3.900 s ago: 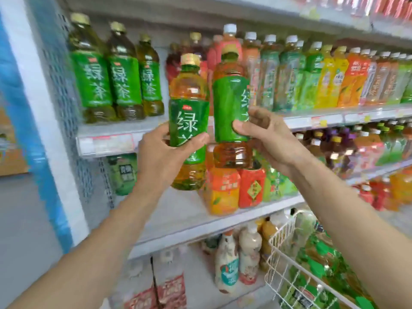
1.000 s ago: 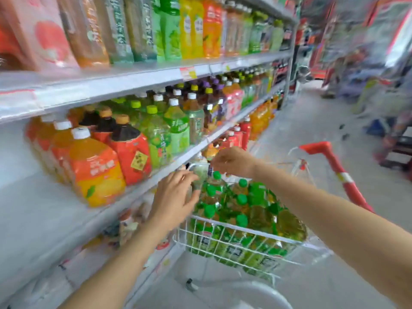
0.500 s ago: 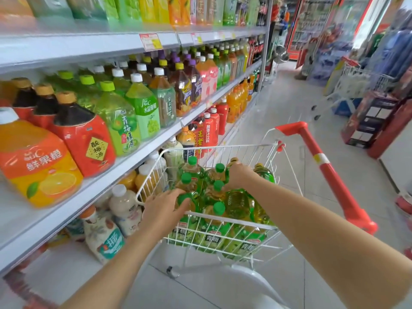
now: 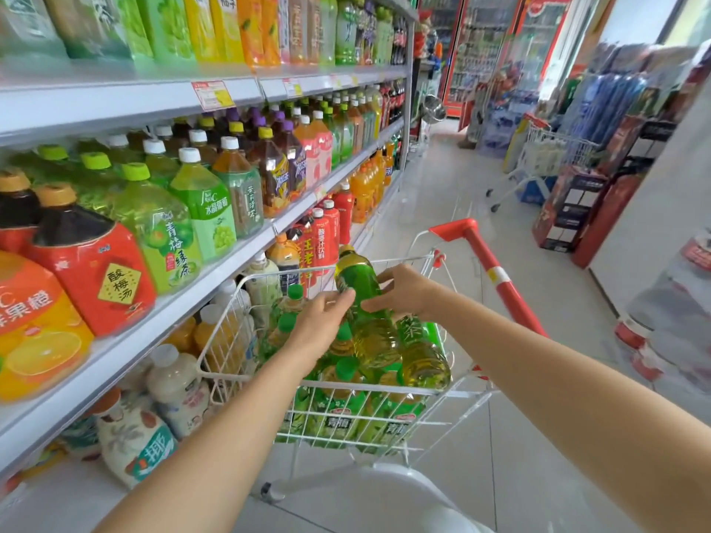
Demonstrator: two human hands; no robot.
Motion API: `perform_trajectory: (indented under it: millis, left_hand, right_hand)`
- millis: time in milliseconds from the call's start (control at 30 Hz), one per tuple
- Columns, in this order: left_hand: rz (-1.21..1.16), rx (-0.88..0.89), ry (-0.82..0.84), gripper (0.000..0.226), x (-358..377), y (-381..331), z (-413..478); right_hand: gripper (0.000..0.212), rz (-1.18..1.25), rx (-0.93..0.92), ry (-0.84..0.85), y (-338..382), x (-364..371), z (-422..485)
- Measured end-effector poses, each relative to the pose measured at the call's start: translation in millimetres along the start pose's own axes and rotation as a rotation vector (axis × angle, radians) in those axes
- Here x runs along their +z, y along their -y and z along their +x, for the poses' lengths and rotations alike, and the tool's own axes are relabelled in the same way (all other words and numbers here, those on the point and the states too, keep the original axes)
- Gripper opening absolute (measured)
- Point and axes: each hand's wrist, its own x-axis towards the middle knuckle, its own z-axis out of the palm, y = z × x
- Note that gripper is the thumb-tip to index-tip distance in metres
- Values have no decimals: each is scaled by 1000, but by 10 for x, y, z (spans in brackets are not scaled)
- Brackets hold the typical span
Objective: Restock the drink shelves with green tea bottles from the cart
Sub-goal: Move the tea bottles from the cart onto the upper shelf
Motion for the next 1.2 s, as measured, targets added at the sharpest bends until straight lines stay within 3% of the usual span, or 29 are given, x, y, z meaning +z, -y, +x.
perform_trajectory:
  millis: [67,133,267,300,367,433,500,600,700,800,867,1000,1133,1200]
  left_hand:
    - [-248,-168,62,69,44,-82,49]
    - [-455,-257,153,55,72,-161,20]
    - [-535,-231,87,52,59,-125,19]
    - [-514,-211,52,58,29,-94,29]
    - [-495,-200,3,63,-52,-25,45]
    - [-487,-177,-46,58,-137,26,22]
    - [-470,-172,-76,50,-203,53,-24]
    - [-465,-145,-112,50,-272,81,-86]
    - [-484,-109,-141,56,-332,102,-161]
    - [-462,-74,-162,58,-421,80,-218]
    - [-456,-76,-194,54,-516,30,-294]
    - [-462,39,-299,28,-761,-78,-500]
    - [-401,264,-551,30,-1170,-238,-889]
    - [-325,366,-692,35,-1433,-310,-1144]
  right_hand:
    - [67,97,-27,18,-16,-34,-80]
    - [63,141,-73,20,-38,-40,-172]
    - [58,202,-95,51,-74,-143,-256]
    - [57,100,-88,-9,-75,-201,-251]
    - [67,-371,-21,-133,-98,-289,-244]
    - [81,-653,73,-46,-113,-232,-279]
    - [89,-757,178,115,-163,-76,-296]
    - [85,-867,196,70,-261,35,-243]
    - [77,-697,237,13,-289,-48,-208]
    - [64,-267,269,-13,-251,-191,-232]
    - [51,-107,239,-14,-159,-265,-270]
    - [43,143,-19,35,218,-196,-433]
    - [76,361,-355,78,776,79,-677]
    - [47,441,-501,79,1110,250,-826]
